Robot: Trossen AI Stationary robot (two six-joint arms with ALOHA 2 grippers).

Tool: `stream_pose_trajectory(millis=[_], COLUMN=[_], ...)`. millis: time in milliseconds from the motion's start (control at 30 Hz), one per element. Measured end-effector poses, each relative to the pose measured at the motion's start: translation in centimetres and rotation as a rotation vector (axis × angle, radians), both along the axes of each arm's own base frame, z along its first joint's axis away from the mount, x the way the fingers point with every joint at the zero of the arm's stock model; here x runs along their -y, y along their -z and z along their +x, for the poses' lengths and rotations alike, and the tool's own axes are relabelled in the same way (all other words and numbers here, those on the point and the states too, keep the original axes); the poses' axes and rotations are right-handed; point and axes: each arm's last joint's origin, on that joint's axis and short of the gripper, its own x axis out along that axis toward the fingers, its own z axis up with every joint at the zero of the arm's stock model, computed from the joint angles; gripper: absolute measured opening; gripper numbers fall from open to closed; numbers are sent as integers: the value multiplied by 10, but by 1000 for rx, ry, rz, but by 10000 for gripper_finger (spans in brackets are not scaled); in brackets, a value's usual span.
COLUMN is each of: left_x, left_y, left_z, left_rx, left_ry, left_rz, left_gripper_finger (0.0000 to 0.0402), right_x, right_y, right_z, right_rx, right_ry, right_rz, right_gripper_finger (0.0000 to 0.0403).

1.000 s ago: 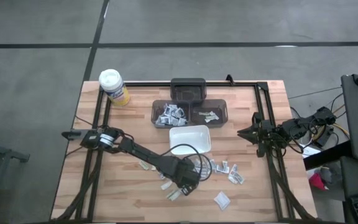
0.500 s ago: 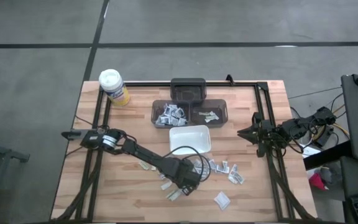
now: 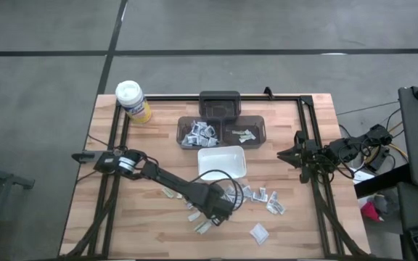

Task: Pick & Place First Aid Supplies
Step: Put the alcohol pad into the bottom left black bin

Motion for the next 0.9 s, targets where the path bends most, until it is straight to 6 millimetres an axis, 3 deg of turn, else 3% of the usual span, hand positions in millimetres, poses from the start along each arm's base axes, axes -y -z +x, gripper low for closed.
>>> stream_pose_trajectory(millis=[167, 367, 900], left_x=[-5, -4, -3], left_y=[-12, -13, 0], left_z=[-6, -4, -8], left_rx=[-4, 21, -16], left_ry=[-9, -6, -85], left_rz=[55, 38, 18], left_gripper_finger=[108, 108, 108], right_x=[0, 0, 0], right_y=[0, 0, 0], right_z=[0, 0, 0], right_rx=[-1, -1, 0], right_ry=[0, 0, 0], right_rz=[0, 0, 0], right_gripper_finger=[52, 52, 52])
